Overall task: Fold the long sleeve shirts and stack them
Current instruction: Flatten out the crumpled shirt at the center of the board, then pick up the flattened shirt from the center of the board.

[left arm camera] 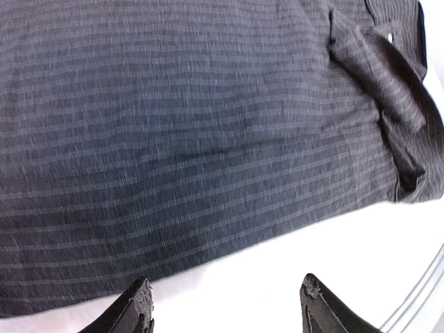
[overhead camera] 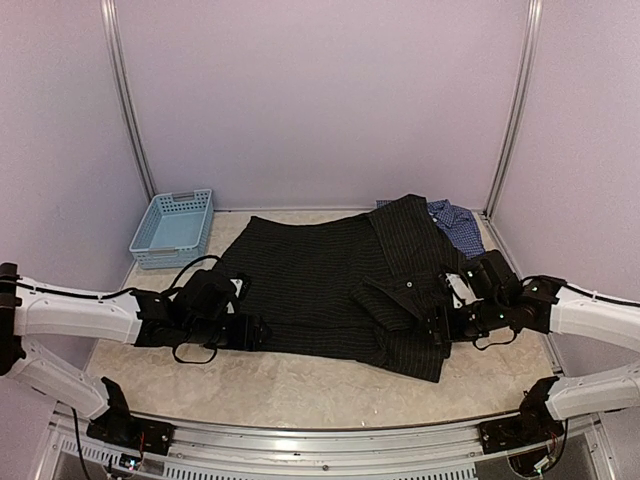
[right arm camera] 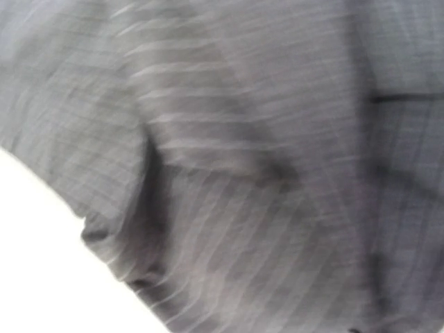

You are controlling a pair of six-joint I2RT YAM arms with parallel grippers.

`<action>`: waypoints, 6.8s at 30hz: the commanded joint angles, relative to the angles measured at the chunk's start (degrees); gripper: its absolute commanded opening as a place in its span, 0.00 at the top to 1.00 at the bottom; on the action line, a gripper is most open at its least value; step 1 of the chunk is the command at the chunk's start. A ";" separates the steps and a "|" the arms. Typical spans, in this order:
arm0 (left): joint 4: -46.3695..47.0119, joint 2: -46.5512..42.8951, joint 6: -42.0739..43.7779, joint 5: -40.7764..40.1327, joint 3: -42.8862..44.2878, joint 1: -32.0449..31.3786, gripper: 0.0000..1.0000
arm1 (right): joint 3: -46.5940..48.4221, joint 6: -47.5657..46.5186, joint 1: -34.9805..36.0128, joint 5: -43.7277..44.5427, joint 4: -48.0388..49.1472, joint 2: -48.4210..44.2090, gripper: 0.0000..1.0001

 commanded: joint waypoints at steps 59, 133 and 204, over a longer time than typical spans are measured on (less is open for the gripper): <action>-13.44 -0.59 -8.50 -2.45 -4.60 -0.86 0.31 | 4.08 5.40 35.47 3.59 -18.78 10.03 0.52; -0.54 4.87 3.56 -2.07 10.24 1.69 0.03 | 14.28 -21.31 -18.38 -1.97 3.99 31.27 0.97; 4.09 3.44 2.59 2.39 8.77 5.11 0.01 | 20.65 -24.21 11.73 4.29 -5.89 24.71 0.28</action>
